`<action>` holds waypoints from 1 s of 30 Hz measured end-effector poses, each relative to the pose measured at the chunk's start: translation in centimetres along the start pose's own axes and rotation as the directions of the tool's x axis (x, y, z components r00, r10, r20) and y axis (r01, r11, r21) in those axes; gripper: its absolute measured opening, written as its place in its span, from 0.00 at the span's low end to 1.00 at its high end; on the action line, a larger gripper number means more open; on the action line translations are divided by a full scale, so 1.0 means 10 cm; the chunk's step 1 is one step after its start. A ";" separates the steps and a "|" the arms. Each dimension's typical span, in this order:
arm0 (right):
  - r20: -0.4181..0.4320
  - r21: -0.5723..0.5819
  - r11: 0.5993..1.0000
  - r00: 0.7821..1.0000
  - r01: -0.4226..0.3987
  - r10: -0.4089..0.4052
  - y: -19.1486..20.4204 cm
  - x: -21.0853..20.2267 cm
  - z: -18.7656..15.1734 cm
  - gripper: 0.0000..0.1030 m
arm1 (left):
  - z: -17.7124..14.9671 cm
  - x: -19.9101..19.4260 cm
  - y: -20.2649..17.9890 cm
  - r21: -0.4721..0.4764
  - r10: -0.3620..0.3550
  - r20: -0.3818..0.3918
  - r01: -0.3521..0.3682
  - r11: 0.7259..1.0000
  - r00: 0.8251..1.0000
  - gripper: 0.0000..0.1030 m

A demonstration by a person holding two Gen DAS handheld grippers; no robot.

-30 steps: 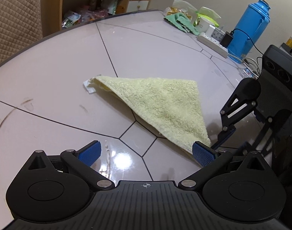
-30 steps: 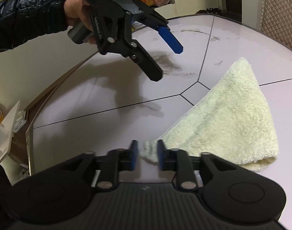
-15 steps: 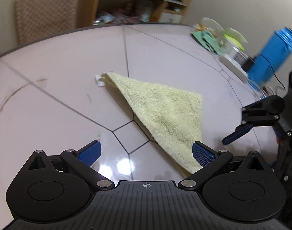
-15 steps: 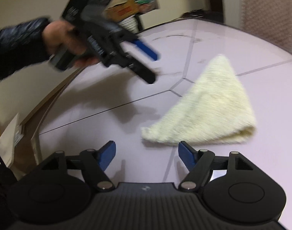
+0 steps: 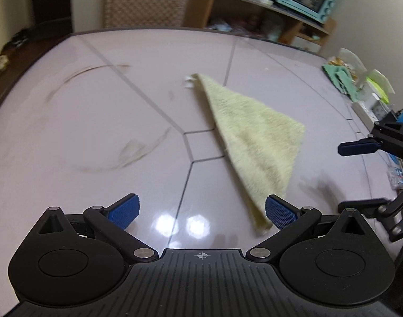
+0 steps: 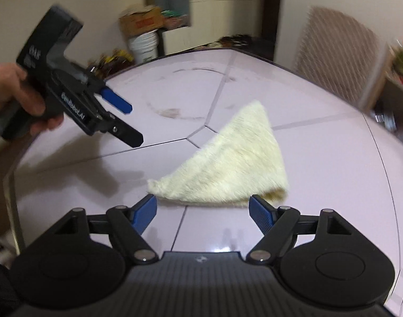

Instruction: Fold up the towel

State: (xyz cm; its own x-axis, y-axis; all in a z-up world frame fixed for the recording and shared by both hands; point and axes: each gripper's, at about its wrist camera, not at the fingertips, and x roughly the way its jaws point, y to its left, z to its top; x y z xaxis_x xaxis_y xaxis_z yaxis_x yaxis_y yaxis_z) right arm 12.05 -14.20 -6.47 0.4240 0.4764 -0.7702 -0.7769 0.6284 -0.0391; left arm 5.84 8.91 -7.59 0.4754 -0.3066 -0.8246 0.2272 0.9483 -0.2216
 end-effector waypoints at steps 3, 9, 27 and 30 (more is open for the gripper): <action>-0.026 -0.117 0.993 1.000 0.004 -0.008 0.28 0.18 0.08 0.63 | -0.14 -0.11 0.07 -0.032 0.031 -0.005 -0.031 0.999 1.000 1.00; -0.075 -0.260 0.965 0.995 0.043 -0.065 0.64 0.55 0.16 0.35 | -0.30 -0.22 0.17 -0.098 0.022 0.008 -0.021 0.995 1.000 1.00; 0.127 0.488 0.873 0.988 0.009 -0.082 -1.42 -0.32 0.13 0.07 | -0.04 -0.02 0.10 -0.063 -0.026 0.019 0.027 0.998 0.999 1.00; 0.101 0.588 0.797 0.965 0.138 -0.242 -1.95 -0.43 -0.15 0.07 | 0.03 0.05 0.04 -0.051 -0.038 0.014 0.039 0.998 0.999 1.00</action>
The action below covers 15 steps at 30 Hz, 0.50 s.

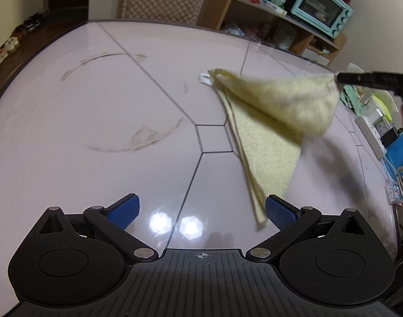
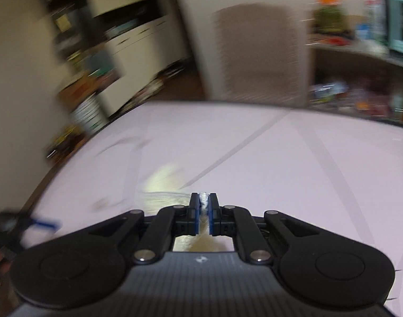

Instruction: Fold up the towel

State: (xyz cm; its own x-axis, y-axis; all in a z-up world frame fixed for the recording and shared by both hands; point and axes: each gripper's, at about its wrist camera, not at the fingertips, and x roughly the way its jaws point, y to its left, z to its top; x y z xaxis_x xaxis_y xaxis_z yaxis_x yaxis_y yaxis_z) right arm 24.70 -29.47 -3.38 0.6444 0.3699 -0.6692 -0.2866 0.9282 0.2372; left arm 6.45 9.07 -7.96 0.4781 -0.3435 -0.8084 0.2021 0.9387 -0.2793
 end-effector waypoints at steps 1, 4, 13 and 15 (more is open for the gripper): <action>0.002 0.032 0.999 0.999 0.035 -0.035 -0.17 0.04 0.00 0.07 | 0.02 0.03 -0.03 0.005 -0.002 -0.003 0.002 1.000 1.000 1.00; -0.025 0.135 0.982 0.991 0.131 -0.129 -0.65 0.19 -0.06 0.08 | 0.09 0.11 -0.10 0.008 -0.008 -0.013 0.009 1.000 1.000 1.00; -0.136 0.022 1.000 0.991 -0.006 0.009 -0.54 0.53 -0.18 0.32 | 0.19 0.30 -0.26 0.026 -0.009 -0.047 0.010 1.000 0.999 1.00; -0.163 -0.070 0.993 0.984 -0.090 0.078 -0.31 0.61 -0.18 0.31 | 0.21 0.33 -0.27 0.025 -0.003 -0.049 0.004 1.000 0.999 1.00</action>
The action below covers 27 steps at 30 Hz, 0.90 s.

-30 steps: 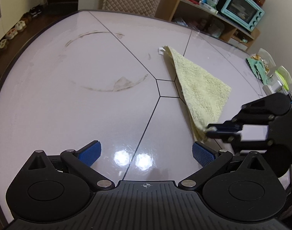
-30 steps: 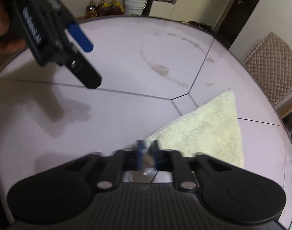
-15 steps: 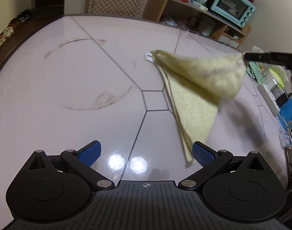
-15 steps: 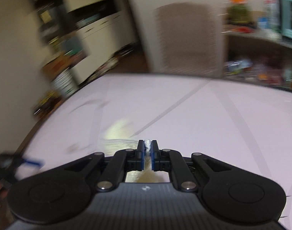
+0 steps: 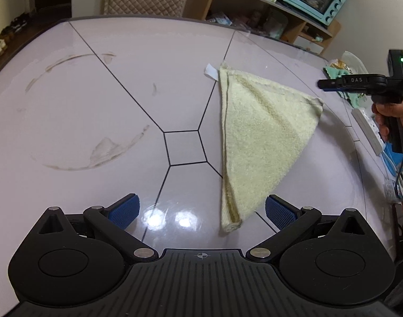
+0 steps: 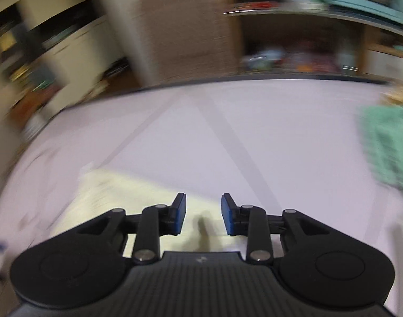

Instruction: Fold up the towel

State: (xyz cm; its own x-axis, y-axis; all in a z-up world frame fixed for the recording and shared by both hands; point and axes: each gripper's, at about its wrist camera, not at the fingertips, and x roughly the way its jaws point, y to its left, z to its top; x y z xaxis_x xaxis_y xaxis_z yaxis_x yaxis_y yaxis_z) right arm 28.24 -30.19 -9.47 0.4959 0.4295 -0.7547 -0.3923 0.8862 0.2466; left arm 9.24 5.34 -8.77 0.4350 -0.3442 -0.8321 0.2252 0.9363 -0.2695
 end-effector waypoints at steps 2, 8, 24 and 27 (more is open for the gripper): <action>-0.042 -0.092 0.994 0.997 -0.061 0.057 0.21 0.15 0.06 0.30 | 0.02 0.02 -0.01 -0.002 0.005 -0.001 -0.005 1.000 1.000 1.00; -0.185 -0.363 0.901 0.966 -0.237 0.179 0.86 0.68 0.44 0.30 | 0.04 0.00 -0.03 -0.009 0.005 0.011 -0.004 1.000 1.000 1.00; -0.420 -0.478 0.767 0.878 -0.429 0.230 0.93 1.25 0.79 0.22 | 0.14 0.04 -0.23 0.072 -0.076 0.024 0.074 0.995 0.997 1.00; -0.422 -0.481 0.757 0.874 -0.442 0.242 0.92 1.24 0.80 0.14 | 0.17 0.07 -0.24 0.073 -0.074 0.029 0.071 0.995 0.997 1.00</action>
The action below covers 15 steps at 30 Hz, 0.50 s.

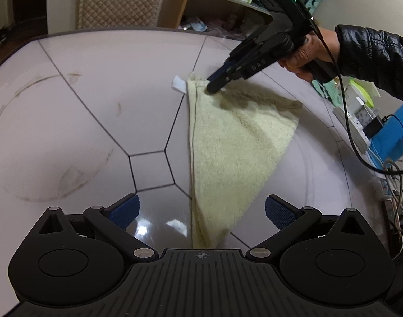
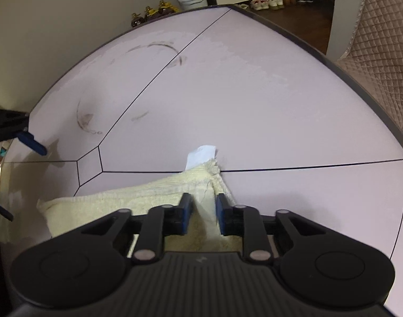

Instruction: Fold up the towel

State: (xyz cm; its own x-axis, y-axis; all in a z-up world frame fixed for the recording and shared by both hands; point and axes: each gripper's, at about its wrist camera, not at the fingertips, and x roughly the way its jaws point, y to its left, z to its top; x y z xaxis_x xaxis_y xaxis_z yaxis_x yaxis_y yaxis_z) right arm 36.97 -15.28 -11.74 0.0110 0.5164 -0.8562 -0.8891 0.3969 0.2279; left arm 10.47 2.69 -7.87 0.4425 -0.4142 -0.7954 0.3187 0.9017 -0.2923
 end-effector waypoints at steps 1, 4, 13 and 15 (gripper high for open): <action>0.001 0.000 1.000 1.000 -0.002 0.002 -0.01 -0.01 0.01 0.12 | 0.01 0.01 0.01 -0.004 0.002 0.001 -0.002 1.000 1.000 1.00; 0.037 0.006 1.000 0.999 -0.017 0.017 0.00 -0.10 -0.03 0.09 | 0.01 0.01 0.01 0.001 0.008 -0.008 -0.008 1.000 1.000 1.00; 0.066 -0.102 0.993 0.996 -0.053 0.060 0.66 -0.78 -0.41 0.09 | -0.03 -0.09 -0.01 0.068 -0.004 -0.031 0.006 0.998 1.000 1.00; 0.056 -0.118 0.992 0.997 -0.036 0.043 0.82 -0.87 -0.55 0.09 | -0.05 -0.10 -0.03 0.088 -0.007 -0.038 0.010 0.996 0.999 1.00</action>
State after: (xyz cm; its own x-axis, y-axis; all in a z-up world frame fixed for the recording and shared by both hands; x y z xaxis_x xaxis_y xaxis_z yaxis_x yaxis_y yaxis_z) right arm 27.05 -20.62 -4.96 -0.0016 0.5751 -0.8181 -0.9365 0.2859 0.2028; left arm 9.53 2.94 -7.22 0.4085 -0.4157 -0.8126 0.3955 0.8830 -0.2528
